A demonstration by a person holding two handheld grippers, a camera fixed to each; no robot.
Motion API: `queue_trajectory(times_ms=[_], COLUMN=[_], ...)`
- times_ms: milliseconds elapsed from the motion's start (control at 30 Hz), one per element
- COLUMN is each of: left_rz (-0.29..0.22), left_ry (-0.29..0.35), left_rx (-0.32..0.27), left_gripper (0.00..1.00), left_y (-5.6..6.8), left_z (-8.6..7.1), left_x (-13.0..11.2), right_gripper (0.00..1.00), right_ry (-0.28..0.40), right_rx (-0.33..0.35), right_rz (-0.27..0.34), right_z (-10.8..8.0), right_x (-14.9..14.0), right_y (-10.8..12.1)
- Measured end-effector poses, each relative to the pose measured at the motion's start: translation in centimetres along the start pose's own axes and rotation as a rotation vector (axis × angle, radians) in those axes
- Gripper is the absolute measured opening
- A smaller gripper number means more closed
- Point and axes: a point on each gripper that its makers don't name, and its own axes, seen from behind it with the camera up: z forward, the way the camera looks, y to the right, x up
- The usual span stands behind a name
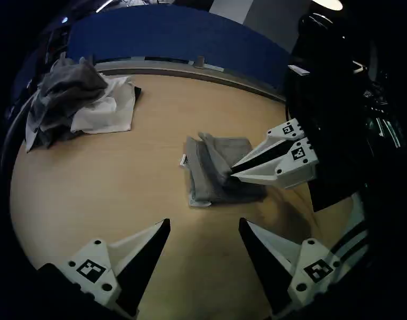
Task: Fold towel
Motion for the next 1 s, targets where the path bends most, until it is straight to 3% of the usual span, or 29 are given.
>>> queue_trajectory(times_ms=[533,733,1000], left_rz=[0.004,0.01,0.007], left_ry=[-0.001,-0.004,-0.005], left_rx=[-0.002,0.0,0.007], left_gripper=[0.96,0.96,0.96], left_y=[0.0,0.0,-0.3], left_z=[0.5,0.5,0.5], left_x=[0.0,-0.1,-0.2], right_gripper=[0.03,0.08,0.41], right_ry=[0.007,0.016,0.042], right_rx=[0.013,0.035,0.11], right_rz=[-0.039,-0.042,-0.029], right_z=[0.6,1.1,1.0], right_x=[0.1,0.1,0.4], right_y=[-0.5,-1.1,-2.9])
